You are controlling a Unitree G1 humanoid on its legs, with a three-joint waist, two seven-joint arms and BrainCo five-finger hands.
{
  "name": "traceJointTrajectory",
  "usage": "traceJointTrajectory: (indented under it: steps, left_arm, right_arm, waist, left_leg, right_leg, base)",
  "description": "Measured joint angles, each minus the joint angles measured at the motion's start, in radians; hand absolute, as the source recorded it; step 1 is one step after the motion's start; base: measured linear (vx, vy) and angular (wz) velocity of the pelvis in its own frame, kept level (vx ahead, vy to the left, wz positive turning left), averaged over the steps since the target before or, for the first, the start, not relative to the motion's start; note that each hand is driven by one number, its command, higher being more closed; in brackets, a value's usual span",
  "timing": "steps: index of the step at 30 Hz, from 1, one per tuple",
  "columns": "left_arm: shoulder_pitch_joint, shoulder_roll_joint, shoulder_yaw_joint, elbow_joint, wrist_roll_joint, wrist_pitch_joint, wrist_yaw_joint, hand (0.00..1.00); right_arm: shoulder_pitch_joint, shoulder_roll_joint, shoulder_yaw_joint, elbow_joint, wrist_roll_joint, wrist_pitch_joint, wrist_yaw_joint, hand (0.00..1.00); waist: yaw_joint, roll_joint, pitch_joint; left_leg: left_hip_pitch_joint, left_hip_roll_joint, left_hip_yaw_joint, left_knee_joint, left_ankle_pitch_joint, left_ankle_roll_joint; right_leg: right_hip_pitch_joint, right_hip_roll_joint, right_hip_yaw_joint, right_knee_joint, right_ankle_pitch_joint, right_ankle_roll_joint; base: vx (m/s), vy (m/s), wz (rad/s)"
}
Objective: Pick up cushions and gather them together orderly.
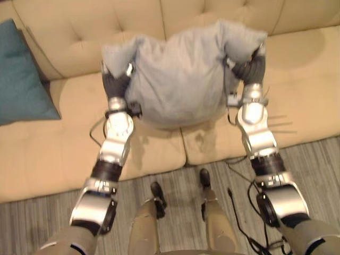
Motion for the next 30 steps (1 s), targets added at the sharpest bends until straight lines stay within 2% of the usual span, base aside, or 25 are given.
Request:
traceJointTrajectory:
  steps: [4, 7, 11, 12, 14, 19, 24, 27, 30]
  left_arm:
    - [-0.288, 0.032, 0.011, 0.153, 0.013, 0.000, 0.051, 1.00]
    - [-0.415, 0.050, 0.018, 0.208, 0.020, 0.001, 0.067, 1.00]
    - [-0.490, 0.055, 0.018, 0.266, 0.019, 0.009, 0.064, 1.00]
    - [-0.496, 0.053, 0.017, 0.280, 0.016, 0.010, 0.062, 0.00]
    - [-0.503, 0.050, 0.018, 0.296, 0.003, 0.010, 0.062, 0.00]
    - [-0.519, 0.040, 0.039, 0.302, -0.034, 0.010, 0.056, 0.00]
    - [-0.519, 0.039, 0.046, 0.301, -0.034, 0.017, 0.018, 0.00]
    - [-0.519, 0.090, 0.042, 0.300, -0.033, 0.027, -0.016, 0.00]
    - [-0.517, 0.167, 0.047, 0.300, -0.032, 0.052, -0.068, 0.00]
  right_arm:
    - [-0.246, -0.015, -0.045, 0.098, -0.001, 0.000, -0.085, 1.00]
    - [-0.373, -0.033, -0.052, 0.153, -0.002, 0.000, -0.127, 1.00]
    - [-0.459, -0.054, -0.053, 0.234, -0.002, 0.002, -0.143, 1.00]
    - [-0.464, -0.058, -0.053, 0.249, -0.001, 0.004, -0.143, 0.00]
    - [-0.464, -0.064, -0.054, 0.252, -0.001, 0.022, -0.142, 0.00]
    - [-0.467, -0.112, -0.067, 0.251, 0.003, 0.025, -0.140, 0.00]
    - [-0.470, -0.161, -0.042, 0.248, 0.010, 0.039, -0.116, 0.00]
    - [-0.480, -0.208, -0.030, 0.237, 0.045, 0.039, -0.089, 0.00]
    - [-0.487, -0.305, -0.025, 0.235, 0.087, 0.039, -0.049, 0.00]
  waist:
    - [-0.001, 0.000, 0.073]
    - [-0.004, 0.000, 0.120]
    - [-0.006, 0.001, 0.136]
    - [-0.006, 0.001, 0.136]
    - [-0.004, 0.001, 0.136]
    - [-0.001, 0.001, 0.136]
    - [0.008, 0.001, 0.136]
    - [0.017, 0.001, 0.136]
    - [0.018, 0.001, 0.136]
  left_leg:
    - [-0.036, -0.030, -0.029, -0.093, 0.078, 0.000]
    - [-0.042, -0.046, -0.044, -0.181, 0.137, -0.003]
    - [-0.048, -0.061, -0.042, -0.298, 0.206, -0.010]
    - [-0.048, -0.064, -0.039, -0.326, 0.221, -0.011]
    - [-0.056, -0.066, -0.030, -0.355, 0.237, -0.014]
    - [-0.083, -0.061, -0.018, -0.367, 0.244, -0.017]
    - [-0.083, -0.046, -0.012, -0.364, 0.244, -0.017]
    - [-0.099, -0.045, -0.004, -0.354, 0.244, -0.018]
    - [-0.107, -0.045, -0.005, -0.334, 0.243, -0.018]
  right_leg:
    - [-0.045, -0.013, -0.024, -0.021, 0.023, -0.007]
    - [-0.075, -0.017, -0.038, -0.033, 0.040, -0.013]
    - [-0.132, -0.020, -0.043, -0.033, 0.044, -0.015]
    - [-0.146, -0.022, -0.043, -0.034, 0.044, -0.015]
    - [-0.170, -0.021, -0.042, -0.033, 0.044, -0.015]
    - [-0.206, -0.018, -0.044, -0.027, 0.044, -0.015]
    - [-0.216, -0.009, -0.047, -0.005, 0.043, -0.014]
    - [-0.245, -0.009, -0.047, 0.024, 0.043, -0.014]
    - [-0.247, -0.011, -0.049, 0.035, 0.042, -0.014]
  base:
    - [-0.04, -0.043, 0.27]
    - [-0.01, -0.038, 0.22]
    - [-0.01, -0.025, 0.07]
    - [0.00, 0.000, 0.00]
    - [-0.01, -0.009, -0.03]
    - [0.00, -0.002, -0.01]
    - [-0.02, -0.009, -0.01]
    - [-0.05, -0.016, -0.03]
    - [-0.07, -0.014, 0.04]
